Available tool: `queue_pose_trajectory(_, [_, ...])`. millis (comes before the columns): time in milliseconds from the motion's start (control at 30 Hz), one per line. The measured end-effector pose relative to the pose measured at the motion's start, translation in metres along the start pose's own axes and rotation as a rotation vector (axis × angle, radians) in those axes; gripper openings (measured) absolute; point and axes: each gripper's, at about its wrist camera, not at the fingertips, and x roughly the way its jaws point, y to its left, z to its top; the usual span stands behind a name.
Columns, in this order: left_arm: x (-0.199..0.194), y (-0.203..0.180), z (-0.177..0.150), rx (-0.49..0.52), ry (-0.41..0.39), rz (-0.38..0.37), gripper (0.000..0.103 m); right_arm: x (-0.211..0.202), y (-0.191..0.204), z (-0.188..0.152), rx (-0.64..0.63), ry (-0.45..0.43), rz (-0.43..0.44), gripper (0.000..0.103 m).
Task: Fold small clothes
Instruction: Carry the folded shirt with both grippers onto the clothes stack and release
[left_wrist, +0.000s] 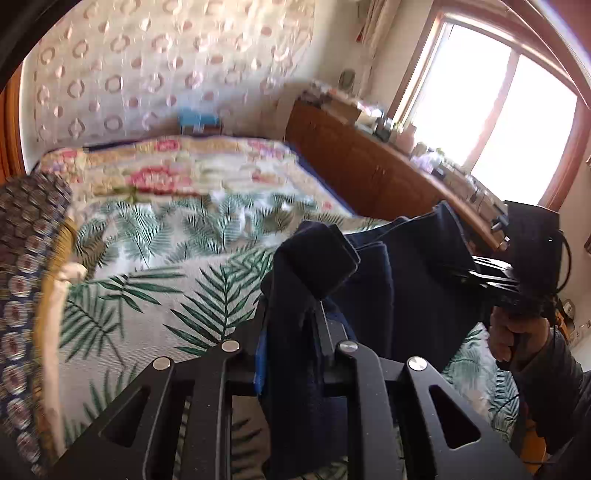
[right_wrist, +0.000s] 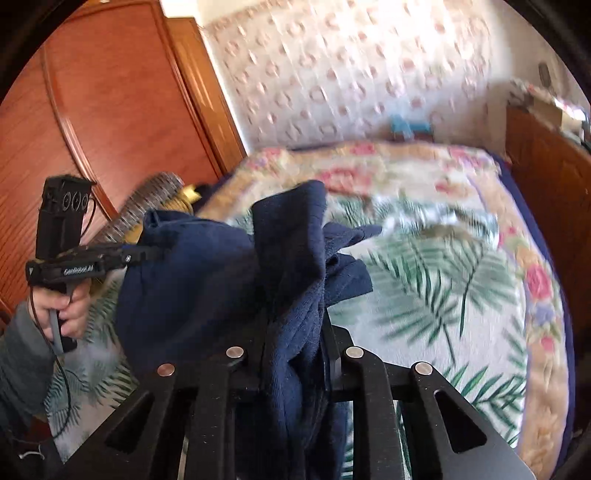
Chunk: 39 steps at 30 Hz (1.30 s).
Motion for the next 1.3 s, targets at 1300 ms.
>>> queue_pose_trajectory(1300, [-0.185, 0.150, -0.100, -0.423, -0.266, 0.482, 0.022, 0.248, 0.243, 0.244, -0.431, 0.018, 0.174, 0.055])
